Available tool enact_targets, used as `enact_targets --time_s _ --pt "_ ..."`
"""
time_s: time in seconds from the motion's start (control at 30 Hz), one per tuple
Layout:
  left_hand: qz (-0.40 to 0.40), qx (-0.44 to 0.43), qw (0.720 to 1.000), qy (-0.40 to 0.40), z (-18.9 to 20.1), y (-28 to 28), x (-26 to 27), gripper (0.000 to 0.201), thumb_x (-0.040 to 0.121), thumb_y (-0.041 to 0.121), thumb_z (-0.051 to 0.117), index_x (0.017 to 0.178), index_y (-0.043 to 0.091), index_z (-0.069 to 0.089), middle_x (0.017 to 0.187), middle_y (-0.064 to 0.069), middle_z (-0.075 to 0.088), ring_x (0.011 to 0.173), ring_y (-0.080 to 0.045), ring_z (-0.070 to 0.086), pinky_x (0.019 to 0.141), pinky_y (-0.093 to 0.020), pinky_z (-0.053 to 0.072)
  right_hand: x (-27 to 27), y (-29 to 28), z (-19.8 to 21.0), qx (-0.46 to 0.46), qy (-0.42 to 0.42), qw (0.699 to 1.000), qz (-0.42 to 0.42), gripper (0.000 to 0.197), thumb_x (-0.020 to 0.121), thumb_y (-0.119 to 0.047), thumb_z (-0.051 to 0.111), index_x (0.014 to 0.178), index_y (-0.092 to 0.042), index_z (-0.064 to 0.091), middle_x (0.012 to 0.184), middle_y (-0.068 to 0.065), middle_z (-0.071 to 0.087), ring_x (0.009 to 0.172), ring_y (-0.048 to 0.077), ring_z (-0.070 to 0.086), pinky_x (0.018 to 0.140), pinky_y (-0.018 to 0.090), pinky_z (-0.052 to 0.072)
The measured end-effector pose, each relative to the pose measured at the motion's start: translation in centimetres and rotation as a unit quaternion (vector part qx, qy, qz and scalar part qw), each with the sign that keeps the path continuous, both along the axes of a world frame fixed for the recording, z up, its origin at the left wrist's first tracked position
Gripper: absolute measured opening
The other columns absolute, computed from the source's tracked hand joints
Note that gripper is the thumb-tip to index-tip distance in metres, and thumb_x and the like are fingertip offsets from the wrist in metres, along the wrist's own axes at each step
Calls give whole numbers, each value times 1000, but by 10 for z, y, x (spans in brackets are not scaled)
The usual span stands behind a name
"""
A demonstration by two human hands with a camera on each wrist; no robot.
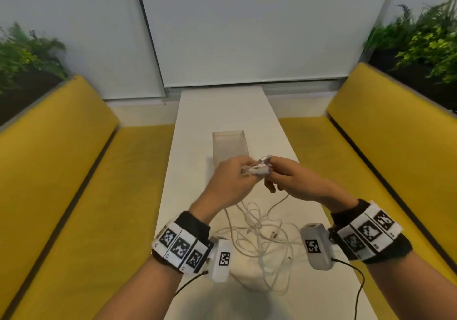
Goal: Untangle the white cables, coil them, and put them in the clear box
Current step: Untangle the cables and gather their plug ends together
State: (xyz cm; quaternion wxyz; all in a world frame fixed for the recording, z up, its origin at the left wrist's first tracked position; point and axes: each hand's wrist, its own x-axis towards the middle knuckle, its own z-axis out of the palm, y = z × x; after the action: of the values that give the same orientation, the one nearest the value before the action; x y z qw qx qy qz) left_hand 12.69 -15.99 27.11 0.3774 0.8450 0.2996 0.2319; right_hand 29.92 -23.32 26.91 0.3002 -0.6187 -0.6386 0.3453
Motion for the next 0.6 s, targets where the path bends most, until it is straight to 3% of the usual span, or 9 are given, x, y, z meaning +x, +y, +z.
enact_targets --time_s 0.1,0.2,0.23,0.3,0.4,0.5,0.57,0.6 --pt "-12 -36 999 -9 -7 11 -6 35 94 39 65 64 23 66 46 13 52 43 -2 41 46 -15 30 8 -10 5 17 125 992 -9 16 100 -10 50 115 -5 54 66 1 60 63 14 50 57 25 40" --pt "-25 -75 993 -82 -3 13 -8 29 93 35 67 65 28 66 55 13 46 53 -7 40 54 -21 31 18 -12 -2 31 195 980 -10 23 97 -9 55 116 3 49 60 2 51 55 13 45 53 24 34" --pt "0 -90 987 -131 1 14 -9 28 94 33 67 67 28 69 57 8 45 54 -8 38 56 -24 30 21 -12 -7 31 200 979 -18 25 95 -14 59 110 4 50 59 3 46 54 12 40 52 24 32" --pt "59 -110 969 -213 14 20 -15 34 96 25 65 62 27 66 52 11 38 48 -5 31 50 -24 25 30 -14 -18 17 179 983 -42 42 89 -35 65 92 4 52 60 2 40 54 12 33 51 25 27" --pt "88 -154 940 -290 37 36 -38 40 94 25 65 58 26 48 53 7 28 47 -10 22 50 -35 15 52 -29 -40 -12 61 995 -72 64 77 -74 59 64 -12 46 58 -4 35 54 13 28 53 31 23" --pt "20 -152 963 -220 47 44 -58 38 92 25 68 59 19 50 53 0 28 44 -12 21 45 -28 16 72 -50 -52 -100 91 989 -66 66 73 -81 55 58 -19 36 58 -1 30 57 18 22 57 34 21" --pt "-100 -148 978 -111 49 38 -64 30 90 33 68 67 13 67 53 -6 29 43 -14 22 45 -26 19 78 -62 -51 -208 127 970 -23 71 76 -81 47 59 -12 50 60 6 51 60 22 40 64 30 34" --pt "-177 -169 967 -67 49 32 -66 28 91 33 65 81 9 74 53 -5 28 43 -16 21 44 -27 19 80 -65 -52 -264 130 956 -16 78 79 -80 40 63 -5 58 69 11 65 67 27 52 73 30 42"
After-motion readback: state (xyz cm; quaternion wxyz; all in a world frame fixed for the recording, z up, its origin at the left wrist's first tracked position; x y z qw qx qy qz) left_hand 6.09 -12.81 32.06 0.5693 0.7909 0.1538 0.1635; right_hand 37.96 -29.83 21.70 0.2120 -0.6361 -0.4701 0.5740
